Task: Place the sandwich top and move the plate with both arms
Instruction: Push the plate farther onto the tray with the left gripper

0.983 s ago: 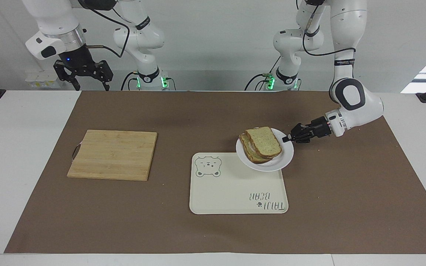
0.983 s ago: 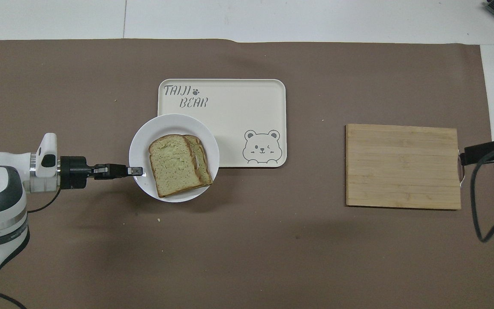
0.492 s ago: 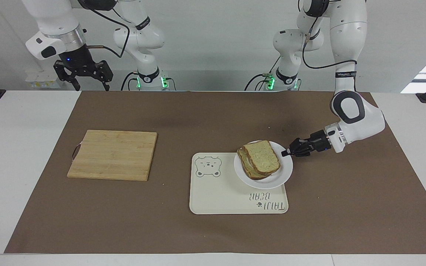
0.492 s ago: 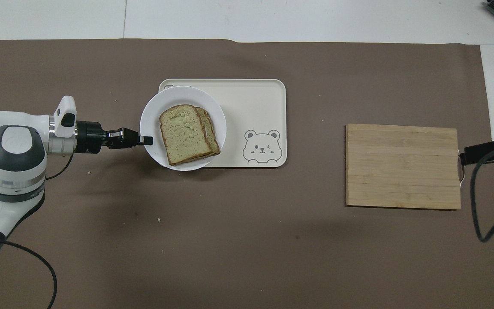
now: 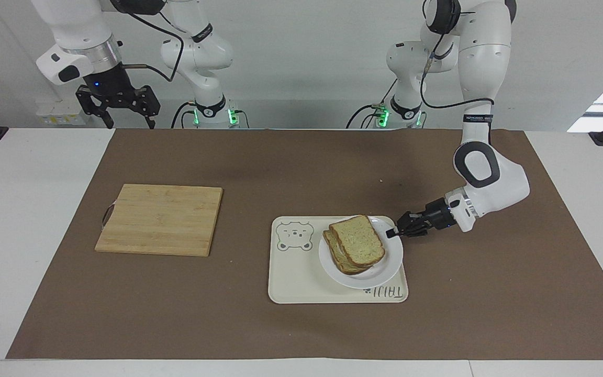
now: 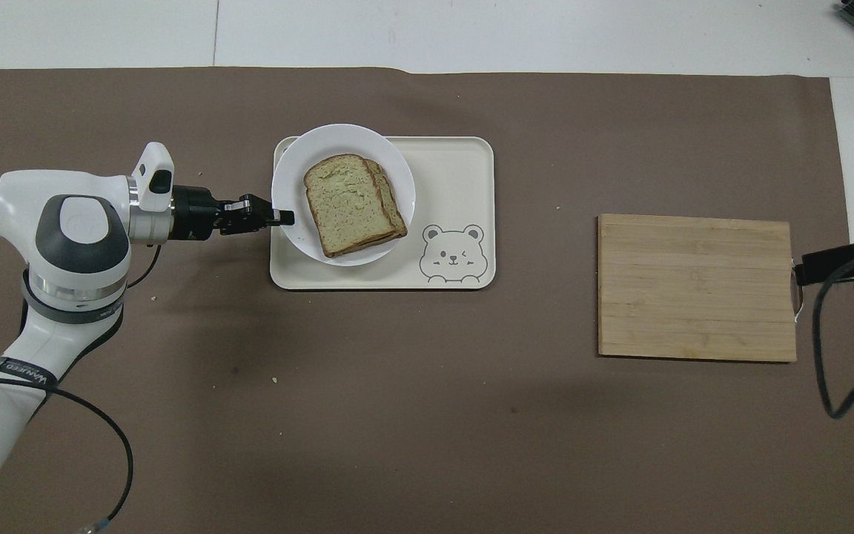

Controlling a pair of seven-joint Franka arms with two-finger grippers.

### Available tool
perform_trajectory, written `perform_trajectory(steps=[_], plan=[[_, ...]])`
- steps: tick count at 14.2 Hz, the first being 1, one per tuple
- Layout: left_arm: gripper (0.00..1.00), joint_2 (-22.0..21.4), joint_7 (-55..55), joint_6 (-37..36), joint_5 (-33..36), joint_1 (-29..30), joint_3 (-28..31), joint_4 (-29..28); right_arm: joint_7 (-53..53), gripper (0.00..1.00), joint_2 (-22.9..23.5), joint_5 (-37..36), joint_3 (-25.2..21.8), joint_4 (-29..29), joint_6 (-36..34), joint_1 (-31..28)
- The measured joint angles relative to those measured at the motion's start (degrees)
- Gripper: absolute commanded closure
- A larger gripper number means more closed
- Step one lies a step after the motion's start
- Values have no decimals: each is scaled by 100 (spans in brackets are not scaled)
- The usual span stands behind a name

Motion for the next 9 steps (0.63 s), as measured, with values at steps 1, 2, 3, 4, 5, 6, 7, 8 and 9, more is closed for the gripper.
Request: perform_trajectory(steps=[1,2,3,4,5,6,7,8,9], plan=[[100,5,-40,65,3,-70,-4,5,0,0,0,0,0,0,0,0],[100,8,-56,152,7,-172,-7,4,0,0,0,0,0,0,0,0],[100,14,-70,214,10,-274,-9,5,0,0,0,0,0,0,0,0],[100,25,-92,289,11,-389,-12,3,0,0,0,0,0,0,0,0],[100,43,-118,404,11,-510,-14,1,0,0,0,0,0,0,0,0],[100,58,-139,486,11,-592,-14,-1,0,0,0,0,0,0,0,0],[100,74,-158,536,12,-641,-15,-1,0,0,0,0,0,0,0,0],[100,87,-162,550,30,-652,-14,-1,0,0,0,0,0,0,0,0],[100,101,-168,550,71,-652,-6,-2,0,0,0,0,0,0,0,0]])
